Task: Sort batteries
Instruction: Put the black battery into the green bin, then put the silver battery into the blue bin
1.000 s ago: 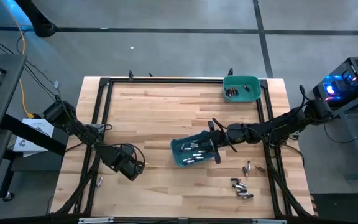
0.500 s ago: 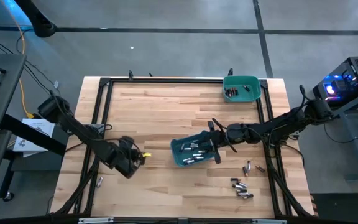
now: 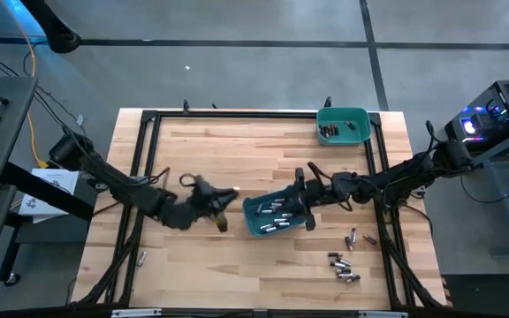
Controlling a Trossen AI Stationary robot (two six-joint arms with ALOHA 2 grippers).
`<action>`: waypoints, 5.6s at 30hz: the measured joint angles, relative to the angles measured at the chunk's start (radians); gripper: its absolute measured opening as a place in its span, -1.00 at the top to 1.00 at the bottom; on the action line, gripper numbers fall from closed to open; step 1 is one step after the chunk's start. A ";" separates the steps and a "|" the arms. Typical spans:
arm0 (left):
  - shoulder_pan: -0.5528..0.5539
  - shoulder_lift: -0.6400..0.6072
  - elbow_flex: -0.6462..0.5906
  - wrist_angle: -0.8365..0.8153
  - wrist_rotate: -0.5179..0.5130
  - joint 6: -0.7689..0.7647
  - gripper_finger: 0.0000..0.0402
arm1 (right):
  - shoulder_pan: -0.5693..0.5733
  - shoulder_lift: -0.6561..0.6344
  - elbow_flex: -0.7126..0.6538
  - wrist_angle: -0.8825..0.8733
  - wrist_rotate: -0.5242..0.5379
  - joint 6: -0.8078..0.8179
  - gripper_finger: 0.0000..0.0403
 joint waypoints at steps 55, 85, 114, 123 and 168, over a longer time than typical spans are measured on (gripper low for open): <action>0.189 -0.044 0.001 0.263 0.124 0.543 0.12 | -0.345 -0.160 0.433 -1.115 0.259 0.108 0.87; 0.175 -0.011 0.002 0.143 0.151 0.441 0.12 | -1.239 0.395 0.559 -1.689 0.114 0.138 0.87; -0.027 -0.011 0.433 -0.806 0.098 0.098 0.25 | -0.977 0.032 0.597 -1.378 0.063 -0.012 0.34; -0.087 0.121 0.466 -1.425 0.821 -0.496 0.33 | -0.496 -0.146 0.284 -0.726 0.008 -0.001 0.34; -0.377 0.435 0.166 -1.222 1.530 -0.960 1.00 | 0.132 -0.131 0.015 -0.250 0.252 -0.069 0.34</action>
